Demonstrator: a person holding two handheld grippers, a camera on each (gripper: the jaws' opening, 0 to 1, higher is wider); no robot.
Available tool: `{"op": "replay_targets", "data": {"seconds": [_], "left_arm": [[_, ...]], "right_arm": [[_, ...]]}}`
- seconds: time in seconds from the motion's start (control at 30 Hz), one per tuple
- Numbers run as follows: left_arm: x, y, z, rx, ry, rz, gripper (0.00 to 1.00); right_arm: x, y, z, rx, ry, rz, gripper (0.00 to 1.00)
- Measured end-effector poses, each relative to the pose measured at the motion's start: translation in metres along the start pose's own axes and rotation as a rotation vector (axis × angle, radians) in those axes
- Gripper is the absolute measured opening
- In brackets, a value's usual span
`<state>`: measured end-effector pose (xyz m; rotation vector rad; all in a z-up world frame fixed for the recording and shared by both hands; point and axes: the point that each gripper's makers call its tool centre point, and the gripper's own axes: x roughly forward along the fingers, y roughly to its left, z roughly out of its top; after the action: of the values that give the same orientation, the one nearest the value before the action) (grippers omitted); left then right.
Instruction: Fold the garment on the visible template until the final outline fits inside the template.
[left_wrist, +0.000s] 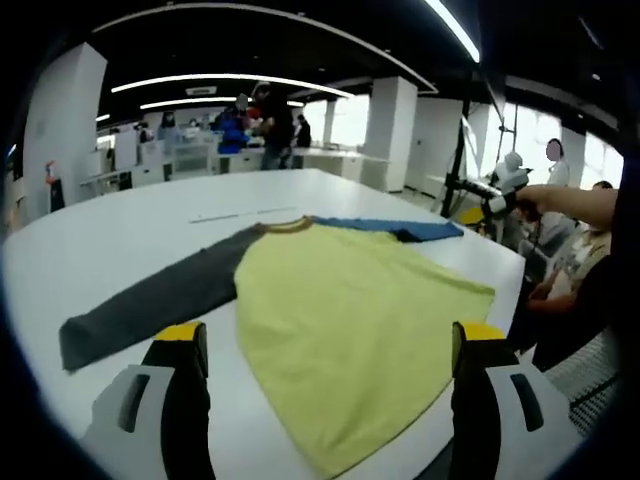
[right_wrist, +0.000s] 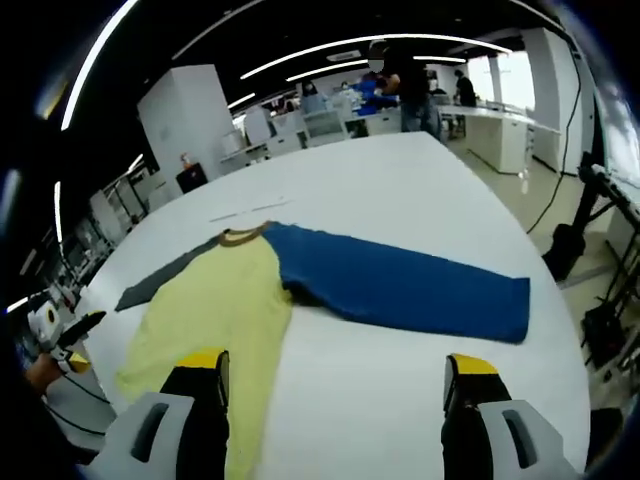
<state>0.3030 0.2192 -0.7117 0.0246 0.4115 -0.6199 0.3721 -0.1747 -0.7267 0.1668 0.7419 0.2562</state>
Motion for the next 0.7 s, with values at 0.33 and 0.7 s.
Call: {"op": "replay_targets", "data": {"seconds": [0.33,0.7], "left_arm": [[0.008,-0.005,0.001,0.049,-0.002,-0.049,0.99],[0.011,-0.006,0.002,0.071,0.004,-0.051,0.98]], "right_arm": [[0.01,-0.057,0.012,0.016,-0.02,-0.119,0.75],[0.013,-0.123,0.007,0.027,-0.008,-0.287,0.46]]}}
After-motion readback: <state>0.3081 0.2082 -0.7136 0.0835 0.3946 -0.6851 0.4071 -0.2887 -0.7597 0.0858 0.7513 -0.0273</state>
